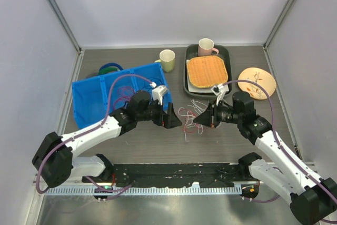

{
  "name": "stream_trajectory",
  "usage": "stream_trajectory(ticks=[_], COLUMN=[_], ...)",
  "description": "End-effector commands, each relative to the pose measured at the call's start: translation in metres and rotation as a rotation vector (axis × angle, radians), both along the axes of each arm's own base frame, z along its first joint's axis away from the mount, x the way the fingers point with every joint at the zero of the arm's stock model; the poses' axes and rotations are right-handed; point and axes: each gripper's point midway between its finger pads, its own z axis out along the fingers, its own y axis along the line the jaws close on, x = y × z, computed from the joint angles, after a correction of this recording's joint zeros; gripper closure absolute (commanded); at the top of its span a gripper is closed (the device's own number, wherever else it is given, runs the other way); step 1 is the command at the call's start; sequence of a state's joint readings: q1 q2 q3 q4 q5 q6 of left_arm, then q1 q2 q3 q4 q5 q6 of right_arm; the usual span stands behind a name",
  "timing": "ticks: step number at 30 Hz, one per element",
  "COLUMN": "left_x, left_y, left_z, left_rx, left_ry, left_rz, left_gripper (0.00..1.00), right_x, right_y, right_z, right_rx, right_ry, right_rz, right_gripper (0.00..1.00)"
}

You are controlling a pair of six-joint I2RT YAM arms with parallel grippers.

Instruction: Untangle the cables

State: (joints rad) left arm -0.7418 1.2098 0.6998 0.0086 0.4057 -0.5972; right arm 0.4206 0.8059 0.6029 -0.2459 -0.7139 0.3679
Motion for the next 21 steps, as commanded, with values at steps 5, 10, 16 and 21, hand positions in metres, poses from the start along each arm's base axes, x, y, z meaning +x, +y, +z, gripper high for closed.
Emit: stream_trajectory(ticks=[5,10,16,21], left_x=[0.006,0.02,0.033,0.031], left_y=[-0.037,-0.03,-0.01,-0.004], left_z=[0.021,0.009,0.014,0.02], left_rx=[-0.053,0.022,0.067,0.073], left_ry=[-0.061,-0.041,-0.073,-0.082], left_rz=[-0.057,0.033,0.166,0.176], left_gripper=[0.25,1.0,1.0,1.0], right_x=[0.018,0.034,0.056,0.056], right_y=[-0.001,-0.014,-0.056,-0.051], right_z=[0.014,0.013,-0.034,-0.028], right_rx=[0.001,-0.021,-0.238,-0.199], right_ry=[-0.074,-0.078,-0.014,-0.046], right_rz=[-0.064,-0.204,-0.451,-0.434], right_gripper=[0.99,0.99,0.38,0.3])
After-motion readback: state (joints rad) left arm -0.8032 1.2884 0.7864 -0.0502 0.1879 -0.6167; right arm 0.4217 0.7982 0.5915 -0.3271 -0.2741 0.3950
